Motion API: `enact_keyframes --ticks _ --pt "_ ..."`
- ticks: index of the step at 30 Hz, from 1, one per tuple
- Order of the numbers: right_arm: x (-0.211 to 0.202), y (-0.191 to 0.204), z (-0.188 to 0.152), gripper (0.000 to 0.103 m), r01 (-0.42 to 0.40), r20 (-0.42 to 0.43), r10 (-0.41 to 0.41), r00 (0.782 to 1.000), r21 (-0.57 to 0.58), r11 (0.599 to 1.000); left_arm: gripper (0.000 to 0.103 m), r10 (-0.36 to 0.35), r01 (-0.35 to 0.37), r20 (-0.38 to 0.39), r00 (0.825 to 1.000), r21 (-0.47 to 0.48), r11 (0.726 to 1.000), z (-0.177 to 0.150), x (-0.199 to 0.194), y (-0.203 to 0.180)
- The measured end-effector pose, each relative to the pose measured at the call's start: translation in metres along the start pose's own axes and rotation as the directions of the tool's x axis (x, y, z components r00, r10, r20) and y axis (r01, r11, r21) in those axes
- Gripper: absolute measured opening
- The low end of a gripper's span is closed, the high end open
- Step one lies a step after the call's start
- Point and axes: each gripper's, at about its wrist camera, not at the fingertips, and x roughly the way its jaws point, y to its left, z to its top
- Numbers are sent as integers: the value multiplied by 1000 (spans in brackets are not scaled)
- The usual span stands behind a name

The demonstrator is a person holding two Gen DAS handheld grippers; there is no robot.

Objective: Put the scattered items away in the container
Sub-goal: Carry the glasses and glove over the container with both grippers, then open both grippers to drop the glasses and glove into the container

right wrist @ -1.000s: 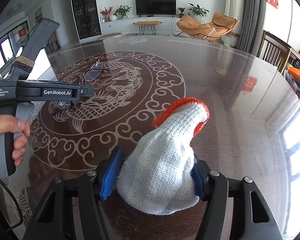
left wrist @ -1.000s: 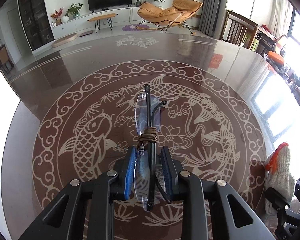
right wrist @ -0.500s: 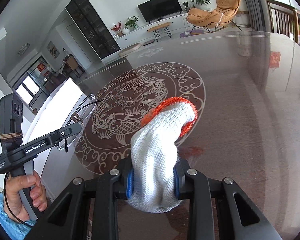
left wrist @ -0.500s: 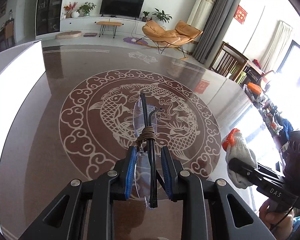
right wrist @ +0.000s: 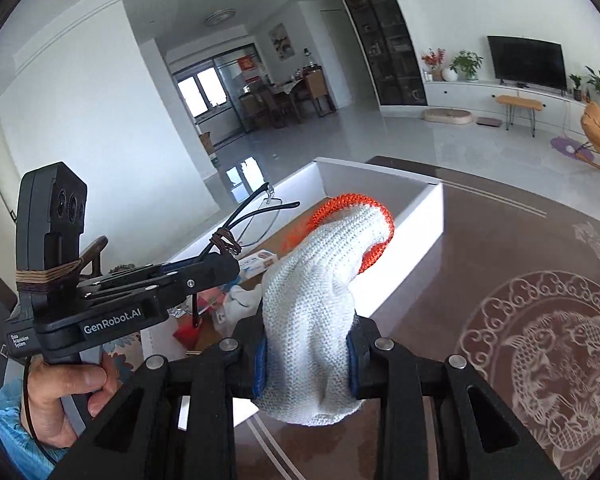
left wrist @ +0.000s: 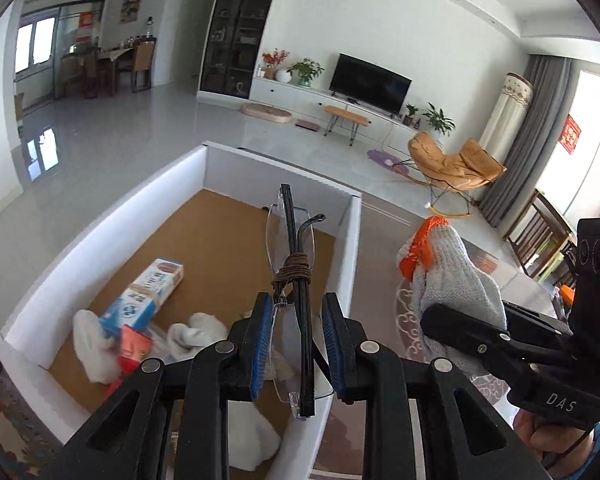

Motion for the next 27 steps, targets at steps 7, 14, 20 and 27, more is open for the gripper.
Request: enact_keyframes --ticks 7,14,20,27 --pt "144 53 -5 55 -129 -301 126 945 11 992 78 209 -242 -233 950 -122 963 -29 41 104" --pt "123 54 -2 61 -99 -218 97 971 3 995 91 293 -315 -148 945 -156 936 -50 26 99" --pt "72 39 21 61 28 -158 -48 986 -130 991 99 363 -367 -55 930 -137 920 -50 -8 42" --pt "24 37 22 61 89 -148 -122 981 -211 973 103 493 -485 25 870 -139 863 -46 -47 -13"
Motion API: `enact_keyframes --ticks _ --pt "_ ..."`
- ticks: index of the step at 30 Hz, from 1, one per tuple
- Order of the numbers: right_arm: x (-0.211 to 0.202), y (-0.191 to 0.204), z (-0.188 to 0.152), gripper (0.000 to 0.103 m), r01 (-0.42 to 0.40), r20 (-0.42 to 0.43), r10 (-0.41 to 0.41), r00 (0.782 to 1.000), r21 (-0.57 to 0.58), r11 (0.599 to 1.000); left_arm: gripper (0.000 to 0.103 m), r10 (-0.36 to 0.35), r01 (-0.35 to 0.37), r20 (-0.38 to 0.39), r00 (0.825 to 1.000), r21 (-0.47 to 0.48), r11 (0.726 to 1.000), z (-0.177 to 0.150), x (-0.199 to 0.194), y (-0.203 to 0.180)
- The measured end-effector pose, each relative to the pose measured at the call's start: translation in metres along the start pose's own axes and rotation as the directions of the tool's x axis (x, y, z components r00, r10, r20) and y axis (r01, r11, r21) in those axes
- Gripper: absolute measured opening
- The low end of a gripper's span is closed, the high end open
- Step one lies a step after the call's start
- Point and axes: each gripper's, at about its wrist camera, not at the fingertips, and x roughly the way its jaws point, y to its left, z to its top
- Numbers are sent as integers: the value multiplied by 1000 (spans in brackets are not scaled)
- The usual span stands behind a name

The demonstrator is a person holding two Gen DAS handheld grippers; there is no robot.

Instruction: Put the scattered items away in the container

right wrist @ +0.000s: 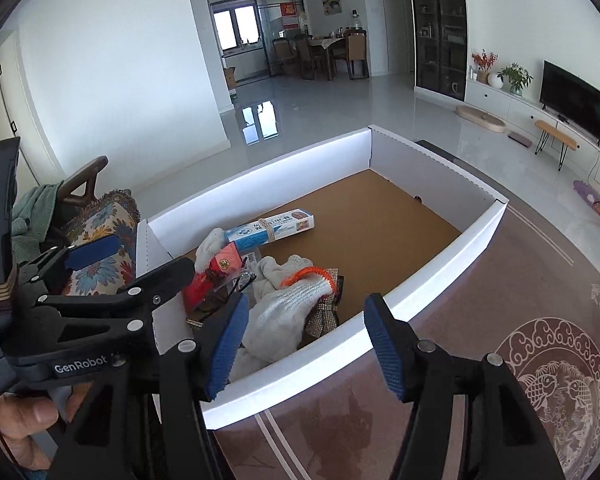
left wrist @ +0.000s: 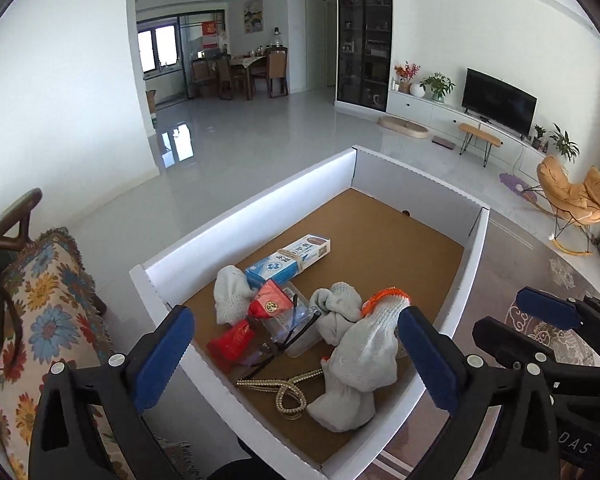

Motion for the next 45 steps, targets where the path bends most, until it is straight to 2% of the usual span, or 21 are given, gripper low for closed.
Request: enact_keyframes --ticks 5,8,11,16,22,34,40,45 --pt "-13 -3 8 61 29 10 -29 1000 -17 999 103 16 -16 10 1000 -14 1000 5 -10 2" --pt "-10 -1 17 61 29 -5 -29 1000 -38 999 103 50 -50 9 999 -24 998 9 -10 7" --pt "2 2 30 61 16 -40 -19 999 -71 997 103 70 -71 -16 997 -52 996 15 -4 13" --pt "25 0 55 61 21 -98 -32 995 -109 994 103 44 -50 -69 997 -92 994 28 13 24" --pt "41 -3 76 61 38 -121 -57 991 -150 988 103 73 -80 -72 995 -104 991 38 24 29" --pt "71 -11 68 61 30 -188 -58 980 -145 989 103 99 -112 -114 989 -116 987 37 42 30" --pt "88 -11 65 61 50 -258 -85 962 -139 989 103 75 -94 -150 986 -129 987 38 47 34" --pt "84 -11 70 61 69 -255 -104 961 -146 987 103 57 -83 -184 981 -135 987 43 46 33"
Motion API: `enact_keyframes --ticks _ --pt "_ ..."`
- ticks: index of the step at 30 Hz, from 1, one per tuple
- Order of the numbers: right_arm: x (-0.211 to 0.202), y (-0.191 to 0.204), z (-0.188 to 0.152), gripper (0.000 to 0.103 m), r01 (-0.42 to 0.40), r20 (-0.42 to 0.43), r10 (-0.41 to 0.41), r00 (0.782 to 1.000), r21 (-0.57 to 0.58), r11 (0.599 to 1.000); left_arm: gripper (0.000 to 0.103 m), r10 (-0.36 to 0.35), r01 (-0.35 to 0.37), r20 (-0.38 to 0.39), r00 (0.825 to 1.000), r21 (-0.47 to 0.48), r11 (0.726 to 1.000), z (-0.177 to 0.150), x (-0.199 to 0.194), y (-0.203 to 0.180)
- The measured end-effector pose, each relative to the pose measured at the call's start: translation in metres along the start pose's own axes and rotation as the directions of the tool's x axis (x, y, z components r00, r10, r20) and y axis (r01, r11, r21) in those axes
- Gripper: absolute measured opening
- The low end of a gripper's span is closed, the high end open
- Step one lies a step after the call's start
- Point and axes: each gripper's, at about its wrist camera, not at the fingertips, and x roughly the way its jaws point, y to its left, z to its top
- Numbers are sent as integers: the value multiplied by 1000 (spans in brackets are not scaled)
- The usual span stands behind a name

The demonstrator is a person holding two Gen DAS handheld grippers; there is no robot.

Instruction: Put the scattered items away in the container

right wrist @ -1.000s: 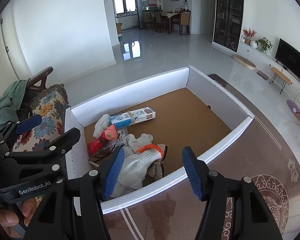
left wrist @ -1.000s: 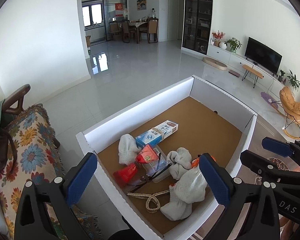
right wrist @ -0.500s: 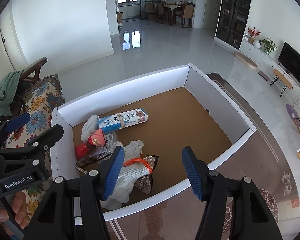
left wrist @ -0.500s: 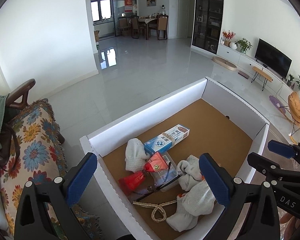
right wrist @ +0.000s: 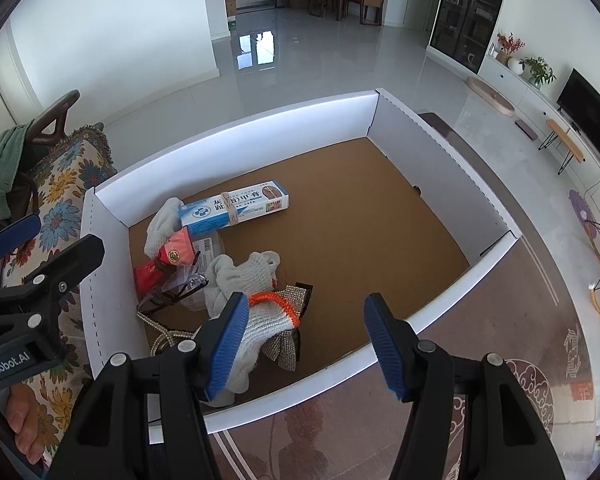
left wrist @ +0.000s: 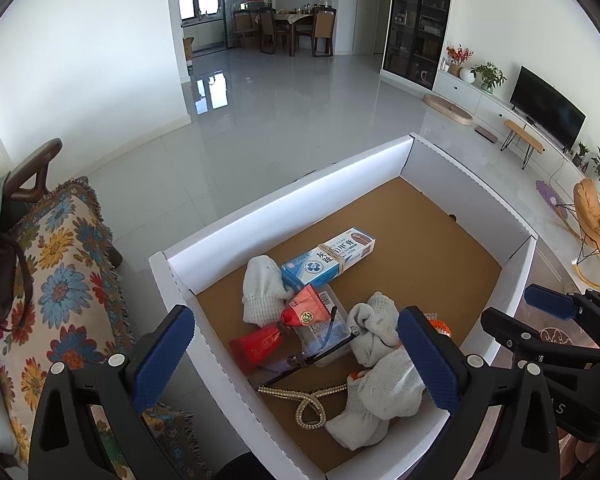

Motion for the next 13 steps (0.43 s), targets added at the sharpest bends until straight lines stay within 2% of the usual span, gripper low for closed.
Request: enact_keyframes --ticks 5,8,11,13 --pt "-16 -6 5 61 -1 31 1 1000 5 1000 103 21 -21 -9 1000 7 1000 7 -10 -7" --pt "-24 -9 7 61 -5 50 5 999 7 1000 103 -25 25 6 1000 -8 1000 9 -18 -9" --pt "-28 -10 8 61 -2 61 1 998 9 1000 103 -81 83 79 994 -30 996 7 -28 -10" --pt "-28 -9 8 61 1 64 -1 998 5 1000 103 -77 79 92 993 -15 997 9 -29 -15"
